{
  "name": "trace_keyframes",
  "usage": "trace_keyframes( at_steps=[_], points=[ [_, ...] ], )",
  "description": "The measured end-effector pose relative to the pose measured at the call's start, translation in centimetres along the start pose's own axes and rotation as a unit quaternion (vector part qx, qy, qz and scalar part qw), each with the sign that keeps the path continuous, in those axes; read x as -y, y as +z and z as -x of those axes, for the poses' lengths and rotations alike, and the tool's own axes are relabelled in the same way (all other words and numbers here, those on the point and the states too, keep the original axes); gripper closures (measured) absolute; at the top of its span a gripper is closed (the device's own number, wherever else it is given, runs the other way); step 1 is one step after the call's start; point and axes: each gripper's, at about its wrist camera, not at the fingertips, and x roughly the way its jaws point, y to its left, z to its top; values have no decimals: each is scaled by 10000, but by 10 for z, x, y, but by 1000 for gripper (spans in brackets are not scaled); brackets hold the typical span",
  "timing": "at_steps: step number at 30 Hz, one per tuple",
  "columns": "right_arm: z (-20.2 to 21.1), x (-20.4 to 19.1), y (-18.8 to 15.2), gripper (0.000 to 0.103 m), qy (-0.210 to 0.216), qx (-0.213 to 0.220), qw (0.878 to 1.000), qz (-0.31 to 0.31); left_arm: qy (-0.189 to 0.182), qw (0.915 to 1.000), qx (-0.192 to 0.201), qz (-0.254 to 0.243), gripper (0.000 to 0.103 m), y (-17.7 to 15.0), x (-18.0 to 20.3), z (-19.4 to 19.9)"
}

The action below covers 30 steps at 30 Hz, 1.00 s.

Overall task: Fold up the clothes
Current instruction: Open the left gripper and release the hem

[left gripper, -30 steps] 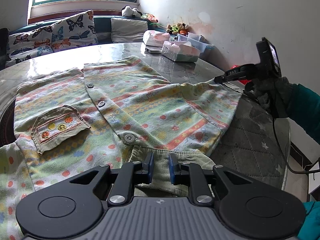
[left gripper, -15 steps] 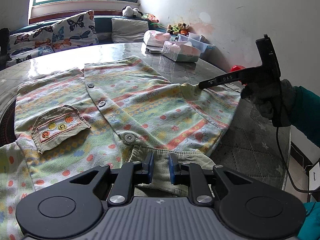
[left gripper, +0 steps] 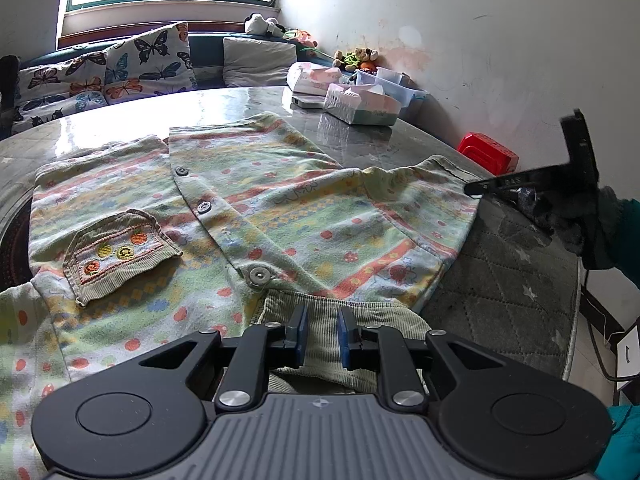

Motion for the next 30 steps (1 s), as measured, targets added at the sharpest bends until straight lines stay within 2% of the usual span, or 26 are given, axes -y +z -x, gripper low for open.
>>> trace_keyframes(
  at_steps=[4, 7, 11, 15, 19, 23, 27, 30],
  points=[
    [4, -4, 1, 87, -70, -16, 9999, 122, 14, 10000, 6, 12, 84, 0, 1, 0],
    [3, -11, 6, 83, 6, 116, 9998, 129, -12, 10000, 14, 19, 76, 0, 4, 0],
    [-9, -21, 10, 81, 125, 37, 9998, 172, 27, 10000, 26, -64, 63, 0, 11, 0],
    [-6, -31, 10, 80, 168, 98, 9995, 259, 132, 9999, 53, -37, 57, -2, 15, 5],
    [4, -46, 13, 79, 514, 162, 9977, 422, 223, 9995, 126, 186, 57, -6, 10, 15],
    [1, -67, 10, 79, 735, 30, 9952, 647, 358, 9982, 292, 381, 57, -11, 3, 32],
    [-3, -83, 7, 76, 841, -72, 9933, 786, 690, 9943, 498, 635, 56, -18, -13, 57],
    [-4, -88, 7, 73, 844, -74, 9928, 846, 1046, 9882, 597, 950, 56, -22, -35, 74]
  ],
)
